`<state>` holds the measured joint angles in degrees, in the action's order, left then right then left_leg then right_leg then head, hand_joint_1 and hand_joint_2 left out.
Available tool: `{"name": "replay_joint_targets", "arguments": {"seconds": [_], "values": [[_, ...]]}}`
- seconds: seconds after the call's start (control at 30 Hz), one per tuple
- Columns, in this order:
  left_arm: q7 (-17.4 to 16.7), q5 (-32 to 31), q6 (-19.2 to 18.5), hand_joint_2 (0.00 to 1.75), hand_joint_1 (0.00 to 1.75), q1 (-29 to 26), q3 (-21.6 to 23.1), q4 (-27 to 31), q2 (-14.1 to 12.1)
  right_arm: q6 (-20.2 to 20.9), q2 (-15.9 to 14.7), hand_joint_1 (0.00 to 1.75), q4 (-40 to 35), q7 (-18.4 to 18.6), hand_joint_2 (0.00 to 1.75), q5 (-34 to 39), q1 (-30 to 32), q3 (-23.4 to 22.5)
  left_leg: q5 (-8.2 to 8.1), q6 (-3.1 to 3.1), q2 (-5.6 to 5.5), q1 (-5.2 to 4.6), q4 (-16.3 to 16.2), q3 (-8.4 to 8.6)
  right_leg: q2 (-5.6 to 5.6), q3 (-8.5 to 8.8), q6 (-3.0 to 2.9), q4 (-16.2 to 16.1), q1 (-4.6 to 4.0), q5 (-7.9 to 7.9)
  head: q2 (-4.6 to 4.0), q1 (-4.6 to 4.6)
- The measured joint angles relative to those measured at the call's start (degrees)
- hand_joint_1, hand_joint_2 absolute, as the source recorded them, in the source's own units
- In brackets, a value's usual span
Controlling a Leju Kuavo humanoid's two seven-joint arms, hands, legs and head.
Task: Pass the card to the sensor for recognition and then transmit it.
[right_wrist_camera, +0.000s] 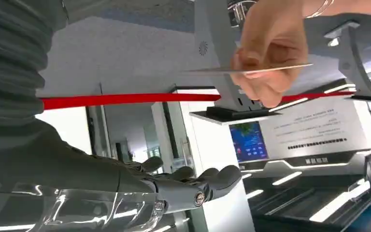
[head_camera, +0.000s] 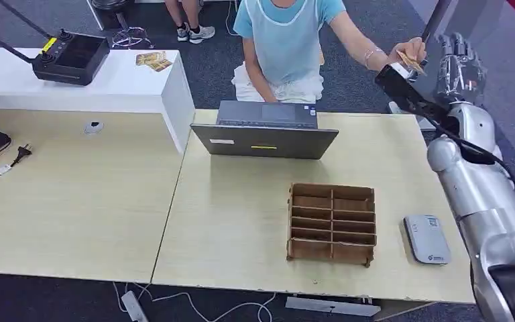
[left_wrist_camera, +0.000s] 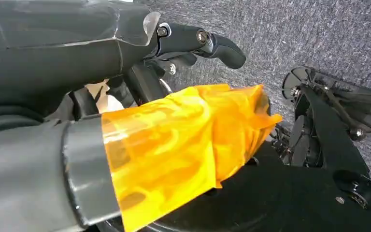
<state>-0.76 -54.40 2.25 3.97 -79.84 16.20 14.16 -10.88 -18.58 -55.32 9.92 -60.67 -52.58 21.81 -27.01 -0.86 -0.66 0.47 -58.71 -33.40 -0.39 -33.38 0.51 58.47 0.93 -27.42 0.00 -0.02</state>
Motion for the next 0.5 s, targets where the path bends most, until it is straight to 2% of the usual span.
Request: {"name": "replay_joint_targets", "arguments": {"seconds": [0.2, 0.23, 0.5], "values": [[0.0, 0.11, 0.11, 0.0, 0.0, 0.01, 0.0, 0.0, -0.04, -0.18, 0.7, 0.0, 2.25, -0.5, 1.75, 0.04, -0.13, 0.07, 0.0, 0.0, 0.01, 0.0, 0.0, 0.0, 0.01, 0.0, 0.0, 0.0, 0.0, 0.0, 0.0, 0.0], [0.0, 0.22, 0.11, 0.0, 0.0, 0.01, 0.0, 0.0, -0.04, -0.24, 0.81, 1.75, 2.53, -0.55, 1.75, 0.15, -0.18, 0.07, 0.0, 0.0, 0.01, 0.0, 0.0, 0.0, 0.01, 0.0, 0.0, 0.0, 0.0, 0.0, 0.0, -0.02], [0.0, 0.44, 0.28, 0.0, 0.0, 0.01, 0.0, 0.0, -0.04, -0.61, 1.46, 1.75, 3.3, -0.96, 1.75, 1.2, -0.27, 0.04, 0.01, -0.02, 0.01, 0.0, 0.0, 0.01, 0.01, -0.01, 0.0, 0.0, 0.0, 0.0, 0.0, 0.0]]}}
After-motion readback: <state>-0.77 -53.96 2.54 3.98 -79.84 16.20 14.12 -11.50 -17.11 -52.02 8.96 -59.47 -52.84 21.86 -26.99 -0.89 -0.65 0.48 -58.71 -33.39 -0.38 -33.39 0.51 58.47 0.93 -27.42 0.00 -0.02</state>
